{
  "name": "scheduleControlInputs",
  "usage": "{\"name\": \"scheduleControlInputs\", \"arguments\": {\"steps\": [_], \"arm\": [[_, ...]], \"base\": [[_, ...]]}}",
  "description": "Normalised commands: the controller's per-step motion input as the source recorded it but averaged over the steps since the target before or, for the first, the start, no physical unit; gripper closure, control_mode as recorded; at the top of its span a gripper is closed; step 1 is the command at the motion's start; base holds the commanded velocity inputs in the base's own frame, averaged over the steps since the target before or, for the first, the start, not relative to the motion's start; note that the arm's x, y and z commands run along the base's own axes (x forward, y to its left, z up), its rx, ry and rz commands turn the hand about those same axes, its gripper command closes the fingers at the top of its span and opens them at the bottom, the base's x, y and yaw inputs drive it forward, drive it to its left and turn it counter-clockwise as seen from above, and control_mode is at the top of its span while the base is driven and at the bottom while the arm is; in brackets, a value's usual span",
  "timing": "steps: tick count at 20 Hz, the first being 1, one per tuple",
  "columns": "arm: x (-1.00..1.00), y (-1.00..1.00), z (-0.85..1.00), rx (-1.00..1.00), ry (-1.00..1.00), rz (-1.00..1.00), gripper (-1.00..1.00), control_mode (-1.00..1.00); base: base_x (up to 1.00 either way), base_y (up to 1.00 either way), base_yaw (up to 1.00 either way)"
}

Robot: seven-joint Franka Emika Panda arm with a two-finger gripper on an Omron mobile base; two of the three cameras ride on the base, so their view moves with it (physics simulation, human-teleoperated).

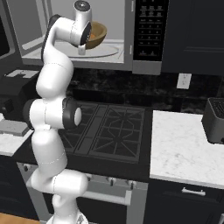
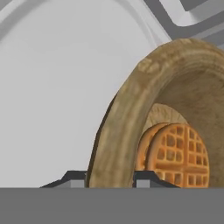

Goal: Open the microwave, place the bowl with waffle inside the microwave, then close the microwave door and turn it on.

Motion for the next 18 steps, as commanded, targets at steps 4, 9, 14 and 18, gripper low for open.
{"name": "scheduleControlInputs", "arguments": {"steps": [4,9,14,18], "arm": [[0.00,0.00,0.00,0.00,0.00,0.00,-1.00,-1.00],[0.00,0.00,0.00,0.00,0.00,0.00,-1.00,-1.00],[0.00,0.00,0.00,0.00,0.00,0.00,-1.00,-1.00],[-0.25,-0.03,0.00,0.00,-0.10,0.00,-1.00,-1.00]], "base": [[0.00,0.00,0.00],[0.00,0.00,0.00],[0.00,0.00,0.00],[0.00,0.00,0.00]]}}
